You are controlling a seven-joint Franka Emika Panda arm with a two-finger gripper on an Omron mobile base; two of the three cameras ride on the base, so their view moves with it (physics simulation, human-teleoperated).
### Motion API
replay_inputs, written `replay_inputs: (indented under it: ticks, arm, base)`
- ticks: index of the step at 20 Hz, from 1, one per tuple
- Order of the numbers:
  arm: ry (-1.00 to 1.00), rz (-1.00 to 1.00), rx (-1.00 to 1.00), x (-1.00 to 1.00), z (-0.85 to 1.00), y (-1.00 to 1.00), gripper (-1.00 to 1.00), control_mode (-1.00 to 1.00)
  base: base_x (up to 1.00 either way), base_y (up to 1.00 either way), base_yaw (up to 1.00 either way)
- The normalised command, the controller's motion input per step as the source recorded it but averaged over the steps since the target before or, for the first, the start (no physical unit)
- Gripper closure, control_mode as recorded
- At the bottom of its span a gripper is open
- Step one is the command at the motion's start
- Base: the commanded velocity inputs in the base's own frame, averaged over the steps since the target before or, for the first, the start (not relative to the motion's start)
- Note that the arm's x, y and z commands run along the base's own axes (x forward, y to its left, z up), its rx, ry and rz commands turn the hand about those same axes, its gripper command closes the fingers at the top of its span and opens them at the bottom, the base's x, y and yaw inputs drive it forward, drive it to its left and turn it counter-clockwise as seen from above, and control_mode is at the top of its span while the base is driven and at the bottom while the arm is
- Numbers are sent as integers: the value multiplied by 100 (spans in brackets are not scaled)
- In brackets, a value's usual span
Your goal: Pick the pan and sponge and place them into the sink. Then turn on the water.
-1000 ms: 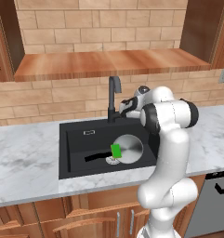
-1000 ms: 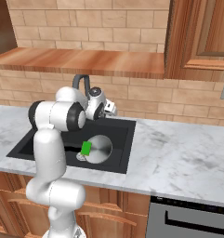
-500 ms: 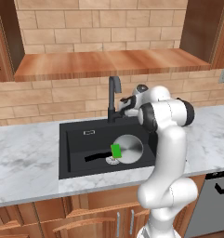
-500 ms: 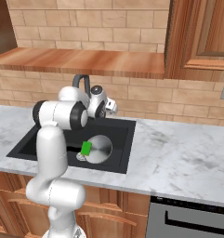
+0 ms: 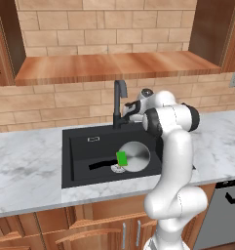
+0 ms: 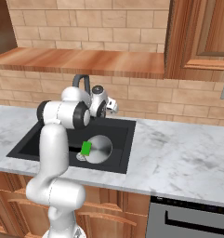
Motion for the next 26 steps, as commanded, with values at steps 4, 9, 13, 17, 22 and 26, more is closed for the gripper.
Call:
replay_inputs:
  ticks: [4,9,13,17,22,26]
  arm:
    - [0,3,-7,17,-46,0,-100,-100]
    - [0,0,-1,31,-9,0,-100,-100]
    - [0,0,0,32,0,0,-100,-100]
    - [0,0,0,35,0,0,-100,-100]
    - [0,0,0,32,0,0,-100,-100]
    - [-1,0,0,32,0,0,-100,-100]
  base:
    - [0,0,0]
    - [0,0,0]
    - [0,0,0]
    - [0,0,0]
    - [0,0,0]
    - [0,0,0]
